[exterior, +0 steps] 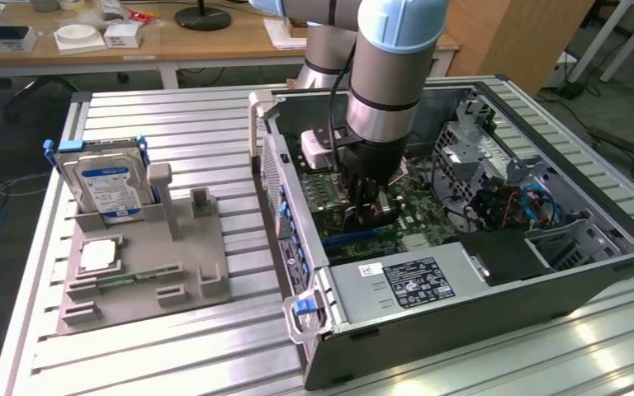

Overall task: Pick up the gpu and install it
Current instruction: 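Insert the gpu into the slot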

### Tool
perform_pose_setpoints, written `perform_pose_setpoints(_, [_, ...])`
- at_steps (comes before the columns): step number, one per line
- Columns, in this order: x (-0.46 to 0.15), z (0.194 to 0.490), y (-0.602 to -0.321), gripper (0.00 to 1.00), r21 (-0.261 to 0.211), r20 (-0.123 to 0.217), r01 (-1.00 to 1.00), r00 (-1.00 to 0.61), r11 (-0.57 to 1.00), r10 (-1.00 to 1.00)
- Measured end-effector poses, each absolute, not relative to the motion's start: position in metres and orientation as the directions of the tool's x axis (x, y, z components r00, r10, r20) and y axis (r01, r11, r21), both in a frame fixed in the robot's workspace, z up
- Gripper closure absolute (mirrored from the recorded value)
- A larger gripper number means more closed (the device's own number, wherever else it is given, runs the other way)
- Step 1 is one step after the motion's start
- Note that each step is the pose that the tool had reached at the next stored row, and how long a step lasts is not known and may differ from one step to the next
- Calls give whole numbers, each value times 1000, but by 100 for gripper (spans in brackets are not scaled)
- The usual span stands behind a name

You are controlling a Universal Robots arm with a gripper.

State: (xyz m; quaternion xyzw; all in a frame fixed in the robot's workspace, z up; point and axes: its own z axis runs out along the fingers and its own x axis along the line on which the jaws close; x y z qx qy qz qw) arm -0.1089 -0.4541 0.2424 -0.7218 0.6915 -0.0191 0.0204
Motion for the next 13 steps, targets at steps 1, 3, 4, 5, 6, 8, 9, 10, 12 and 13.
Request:
perform_pose_setpoints(1, [-109, 242, -454, 73, -56, -1, -998, 43, -43, -999])
perform_pose_setpoints(3, [-109, 242, -454, 73, -56, -1, -998, 43, -43, -999])
perform_pose_setpoints(4, [-109, 242, -454, 73, -56, -1, -998, 43, -43, -999])
perform_pose_setpoints(5, [-109, 241, -454, 73, -56, -1, -998, 43, -43, -999])
perform_pose_setpoints(6, [-109, 241, -454, 73, -56, -1, -998, 43, -43, -999])
perform_pose_setpoints(8, [-109, 241, -454, 73, -56, 0, -998, 43, -43, -999])
perform_pose_setpoints(9, [-109, 241, -454, 73, -56, 0, -998, 43, -43, -999])
perform_pose_setpoints(10, [-109, 240, -454, 73, -56, -1, -998, 43, -43, -999])
perform_pose_setpoints(12, [-109, 240, -454, 73, -56, -1, -998, 43, -43, -999])
perform_pose_setpoints(13, [-109, 239, -454, 73, -56, -1, -998, 43, -43, -999])
